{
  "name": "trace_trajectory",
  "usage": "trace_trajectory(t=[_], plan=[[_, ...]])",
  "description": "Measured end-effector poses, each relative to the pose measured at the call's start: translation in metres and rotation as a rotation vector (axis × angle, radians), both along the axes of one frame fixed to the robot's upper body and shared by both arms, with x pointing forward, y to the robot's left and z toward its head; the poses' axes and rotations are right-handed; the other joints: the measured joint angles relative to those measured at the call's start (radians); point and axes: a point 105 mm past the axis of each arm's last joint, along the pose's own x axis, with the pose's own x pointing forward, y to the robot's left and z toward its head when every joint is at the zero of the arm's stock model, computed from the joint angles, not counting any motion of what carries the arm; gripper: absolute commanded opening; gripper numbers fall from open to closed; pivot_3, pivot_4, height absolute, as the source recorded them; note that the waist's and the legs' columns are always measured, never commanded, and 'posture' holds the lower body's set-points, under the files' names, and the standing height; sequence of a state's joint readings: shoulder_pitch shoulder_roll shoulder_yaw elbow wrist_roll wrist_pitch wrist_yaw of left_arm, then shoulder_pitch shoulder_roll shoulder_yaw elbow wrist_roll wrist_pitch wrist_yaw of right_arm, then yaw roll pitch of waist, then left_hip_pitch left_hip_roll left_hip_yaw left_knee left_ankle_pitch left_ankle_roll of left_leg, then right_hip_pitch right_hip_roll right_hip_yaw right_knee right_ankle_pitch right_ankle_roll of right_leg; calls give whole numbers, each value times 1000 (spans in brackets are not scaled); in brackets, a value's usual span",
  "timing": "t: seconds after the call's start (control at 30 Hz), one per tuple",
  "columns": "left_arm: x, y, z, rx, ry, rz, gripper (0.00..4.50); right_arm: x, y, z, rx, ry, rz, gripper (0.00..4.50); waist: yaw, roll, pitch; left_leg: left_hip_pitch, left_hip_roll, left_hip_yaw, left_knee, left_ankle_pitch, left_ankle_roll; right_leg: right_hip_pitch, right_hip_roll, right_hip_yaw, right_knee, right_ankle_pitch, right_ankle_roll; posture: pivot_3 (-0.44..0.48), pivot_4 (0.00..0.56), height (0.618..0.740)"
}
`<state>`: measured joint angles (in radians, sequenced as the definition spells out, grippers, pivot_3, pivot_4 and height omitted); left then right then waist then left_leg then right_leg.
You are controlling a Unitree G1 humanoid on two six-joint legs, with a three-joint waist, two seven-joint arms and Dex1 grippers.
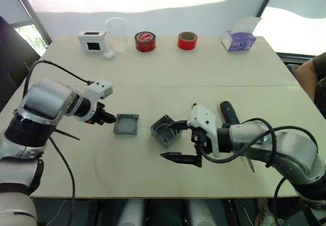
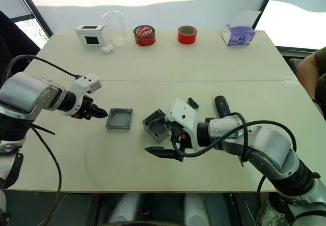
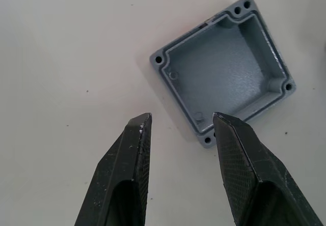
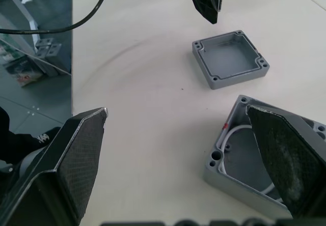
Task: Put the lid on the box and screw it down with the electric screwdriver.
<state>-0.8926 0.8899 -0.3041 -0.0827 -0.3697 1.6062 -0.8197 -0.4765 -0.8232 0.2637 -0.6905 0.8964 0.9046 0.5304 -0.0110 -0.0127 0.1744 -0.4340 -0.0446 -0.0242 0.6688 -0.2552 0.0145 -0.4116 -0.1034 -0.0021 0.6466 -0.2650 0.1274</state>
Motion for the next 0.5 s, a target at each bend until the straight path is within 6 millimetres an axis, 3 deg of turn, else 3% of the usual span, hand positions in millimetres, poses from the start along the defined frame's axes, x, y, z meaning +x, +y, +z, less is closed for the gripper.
trace_trajectory(t=[0.4, 0.5], plan=[[11, -12, -33, 24, 99, 47, 1902, 7, -2, 0, 22, -2, -71, 4500, 6, 0, 0, 0, -1, 0, 0, 0, -1, 0, -1, 0, 1, 0, 0, 0, 150, 740], [15, -13, -35, 19, 95, 60, 1154, 8, -3, 0, 21, -7, -91, 4500, 9, 1, -1, 2, -1, 0, 0, 1, -1, 1, -1, 0, 1, 0, 0, 0, 150, 740]])
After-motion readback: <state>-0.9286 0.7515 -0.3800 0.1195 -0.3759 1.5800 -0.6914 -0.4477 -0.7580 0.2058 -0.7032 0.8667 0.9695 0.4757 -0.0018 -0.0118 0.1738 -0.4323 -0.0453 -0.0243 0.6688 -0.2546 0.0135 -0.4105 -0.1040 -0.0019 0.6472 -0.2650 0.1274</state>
